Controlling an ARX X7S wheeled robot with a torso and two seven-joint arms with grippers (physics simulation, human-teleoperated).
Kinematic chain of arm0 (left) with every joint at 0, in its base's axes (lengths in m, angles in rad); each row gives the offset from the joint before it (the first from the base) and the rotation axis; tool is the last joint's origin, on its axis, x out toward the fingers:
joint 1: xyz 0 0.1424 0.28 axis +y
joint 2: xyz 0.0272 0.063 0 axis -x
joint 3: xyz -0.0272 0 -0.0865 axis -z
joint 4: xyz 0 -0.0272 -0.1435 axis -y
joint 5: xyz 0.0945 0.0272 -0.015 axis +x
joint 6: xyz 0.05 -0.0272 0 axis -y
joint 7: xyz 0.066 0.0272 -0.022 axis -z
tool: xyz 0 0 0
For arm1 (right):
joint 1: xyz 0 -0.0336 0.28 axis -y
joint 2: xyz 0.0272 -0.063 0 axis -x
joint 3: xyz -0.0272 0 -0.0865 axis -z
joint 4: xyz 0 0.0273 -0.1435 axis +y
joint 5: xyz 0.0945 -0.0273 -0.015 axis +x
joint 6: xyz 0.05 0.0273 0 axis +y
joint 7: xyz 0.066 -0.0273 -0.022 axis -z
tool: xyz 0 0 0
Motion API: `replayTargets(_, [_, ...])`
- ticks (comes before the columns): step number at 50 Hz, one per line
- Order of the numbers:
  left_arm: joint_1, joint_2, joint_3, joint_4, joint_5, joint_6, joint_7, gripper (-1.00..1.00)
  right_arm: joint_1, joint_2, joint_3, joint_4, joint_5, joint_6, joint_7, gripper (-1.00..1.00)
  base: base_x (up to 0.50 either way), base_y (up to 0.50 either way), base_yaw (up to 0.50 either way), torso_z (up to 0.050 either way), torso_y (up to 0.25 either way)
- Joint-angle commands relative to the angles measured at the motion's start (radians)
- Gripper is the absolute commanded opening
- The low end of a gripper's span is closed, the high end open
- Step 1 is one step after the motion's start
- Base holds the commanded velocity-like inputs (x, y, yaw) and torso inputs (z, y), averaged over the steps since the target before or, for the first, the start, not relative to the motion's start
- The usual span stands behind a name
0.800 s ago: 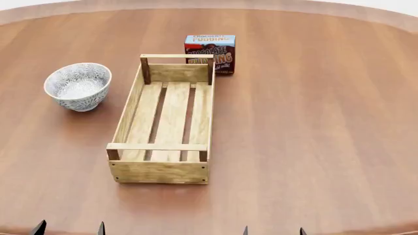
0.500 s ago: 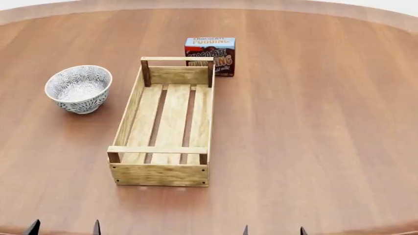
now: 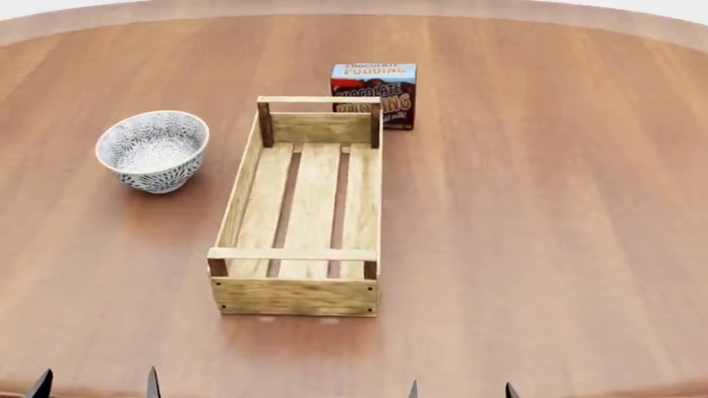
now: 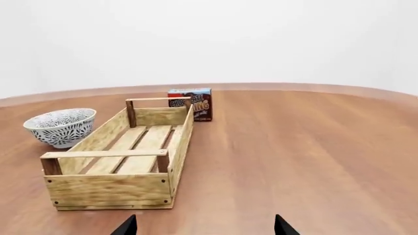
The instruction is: Pick up the bowl on the left and put it in the tray.
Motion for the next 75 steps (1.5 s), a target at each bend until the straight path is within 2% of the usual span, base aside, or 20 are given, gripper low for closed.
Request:
replayTargets(1, [0.000, -0.004, 0.006, -0.010, 0.007, 0.003, 0.011, 1.00, -0.002, 0.007, -0.010, 0.004, 0.013, -0.023, -0.011, 1.00, 0.00, 0.50, 0.00, 0.000, 0.000])
replayTargets(42, [-0.004, -0.051, 0.071, -0.034, -0.025, 0.013, -0.042, 1.00, -0.009, 0.023, -0.033, -0.016, 0.046, -0.019, 0.003, 1.00, 0.00, 0.50, 0.00, 0.000, 0.000])
replayTargets(58, [-0.006, -0.065, 0.088, -0.030, -0.037, 0.004, -0.058, 1.00, -0.013, 0.027, -0.039, -0.026, 0.063, -0.010, 0.013, 1.00, 0.00, 0.00, 0.00, 0.000, 0.000])
replayTargets(75, [-0.010, -0.078, 0.106, -0.026, -0.050, -0.001, -0.064, 1.00, -0.015, 0.037, -0.042, -0.040, 0.080, -0.017, 0.015, 1.00, 0.49, 0.00, 0.00, 0.000, 0.000])
